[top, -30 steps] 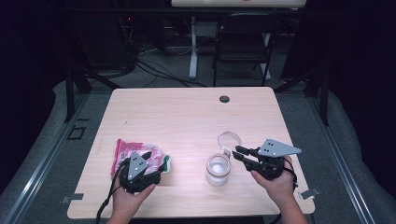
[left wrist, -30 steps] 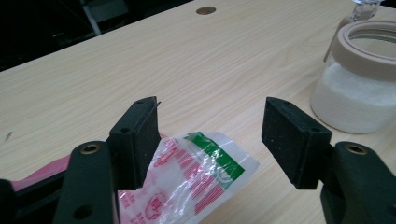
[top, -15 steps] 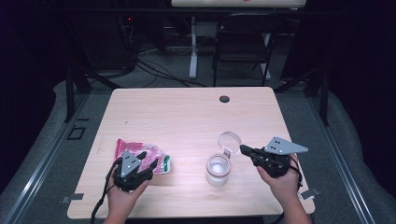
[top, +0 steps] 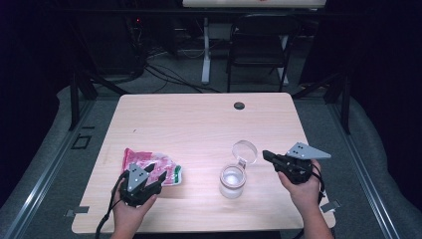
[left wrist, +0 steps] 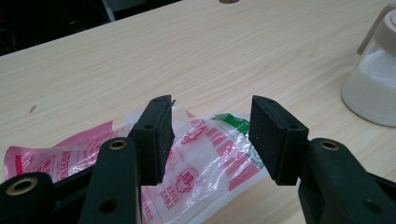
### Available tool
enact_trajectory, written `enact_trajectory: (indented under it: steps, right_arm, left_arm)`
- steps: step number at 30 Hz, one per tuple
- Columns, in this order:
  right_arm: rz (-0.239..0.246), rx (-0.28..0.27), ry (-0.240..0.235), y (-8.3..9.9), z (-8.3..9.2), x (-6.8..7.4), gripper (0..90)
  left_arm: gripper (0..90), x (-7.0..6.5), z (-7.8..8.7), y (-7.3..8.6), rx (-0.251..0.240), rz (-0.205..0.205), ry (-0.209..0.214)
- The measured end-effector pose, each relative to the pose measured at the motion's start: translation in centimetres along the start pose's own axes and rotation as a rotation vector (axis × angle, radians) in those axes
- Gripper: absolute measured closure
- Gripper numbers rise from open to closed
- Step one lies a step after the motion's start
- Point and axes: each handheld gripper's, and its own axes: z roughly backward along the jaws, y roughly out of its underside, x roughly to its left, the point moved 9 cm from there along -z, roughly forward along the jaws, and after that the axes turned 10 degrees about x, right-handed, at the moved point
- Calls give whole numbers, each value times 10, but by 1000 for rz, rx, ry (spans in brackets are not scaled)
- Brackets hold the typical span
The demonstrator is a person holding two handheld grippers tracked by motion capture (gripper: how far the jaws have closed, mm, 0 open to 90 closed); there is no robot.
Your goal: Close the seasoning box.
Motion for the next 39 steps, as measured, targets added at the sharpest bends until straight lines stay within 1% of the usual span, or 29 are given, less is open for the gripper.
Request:
enact_trajectory:
  steps: [5, 7, 10, 13, 16, 20, 24, 28, 39]
  right_arm:
    - [-11, -4, 17, 0, -5, -5, 900]
    - [-11, 3, 29, 1, -8, -7, 900]
    - [-3, 22, 41, 4, -13, -9, 900]
    - [-12, 16, 39, 4, -16, -10, 900]
    - [-27, 19, 31, 5, -18, -13, 900]
    - [-42, 24, 20, 8, -21, -16, 900]
    - [-40, 32, 22, 9, -23, -17, 900]
    - [-43, 27, 16, 8, -24, -16, 900]
    - [-32, 38, 8, 8, -27, -12, 900]
  left_arm:
    - [494, 1, 2, 1, -3, -3, -10]
    - [493, 1, 3, 2, -5, 5, -11]
    - [493, 2, 3, 3, -3, 4, -14]
    - [493, 3, 4, 4, -3, 8, -17]
    - [493, 4, 5, 5, -1, 7, -21]
    - [493, 4, 5, 5, -3, 15, -21]
    - [493, 4, 4, 6, 0, 13, -22]
    - [492, 4, 5, 6, 0, 14, -21]
    - [492, 3, 4, 7, 2, 12, -19]
